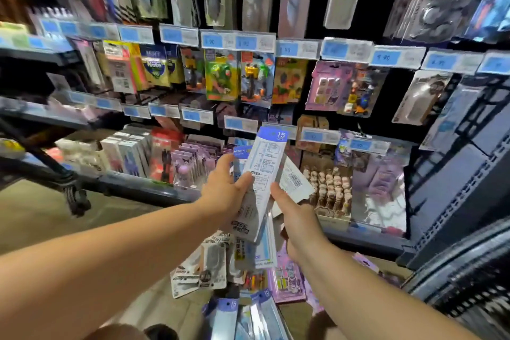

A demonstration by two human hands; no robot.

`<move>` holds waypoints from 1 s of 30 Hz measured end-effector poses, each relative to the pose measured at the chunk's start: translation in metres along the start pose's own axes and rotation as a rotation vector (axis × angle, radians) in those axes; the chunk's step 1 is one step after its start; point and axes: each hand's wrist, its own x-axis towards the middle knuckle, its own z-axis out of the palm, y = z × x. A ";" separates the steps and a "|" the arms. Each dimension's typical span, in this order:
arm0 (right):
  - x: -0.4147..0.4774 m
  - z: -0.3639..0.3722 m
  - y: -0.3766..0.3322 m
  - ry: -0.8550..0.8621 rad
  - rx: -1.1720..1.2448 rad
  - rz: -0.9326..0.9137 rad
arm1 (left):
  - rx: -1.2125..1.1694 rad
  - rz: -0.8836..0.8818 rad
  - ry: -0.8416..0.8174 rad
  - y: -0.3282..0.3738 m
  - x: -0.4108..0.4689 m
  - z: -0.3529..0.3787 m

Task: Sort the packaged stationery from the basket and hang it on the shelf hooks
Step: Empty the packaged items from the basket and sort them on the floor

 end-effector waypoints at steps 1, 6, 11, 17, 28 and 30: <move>0.004 0.009 0.003 -0.009 0.001 0.007 | 0.126 0.036 0.057 -0.006 0.005 -0.005; 0.025 0.041 0.015 0.008 -0.004 0.060 | 0.255 0.129 0.015 -0.035 0.017 -0.029; 0.041 0.055 0.034 -0.031 -0.057 0.105 | 0.121 -0.002 -0.219 -0.066 0.019 -0.040; 0.056 0.061 0.058 -0.100 -0.094 0.026 | -0.019 -0.133 -0.374 -0.102 0.033 -0.039; 0.068 0.052 0.094 -0.105 -0.135 0.064 | -0.004 -0.055 -0.493 -0.138 0.018 -0.046; 0.068 0.048 0.098 -0.102 -0.149 0.087 | -0.045 -0.069 -0.506 -0.141 0.016 -0.049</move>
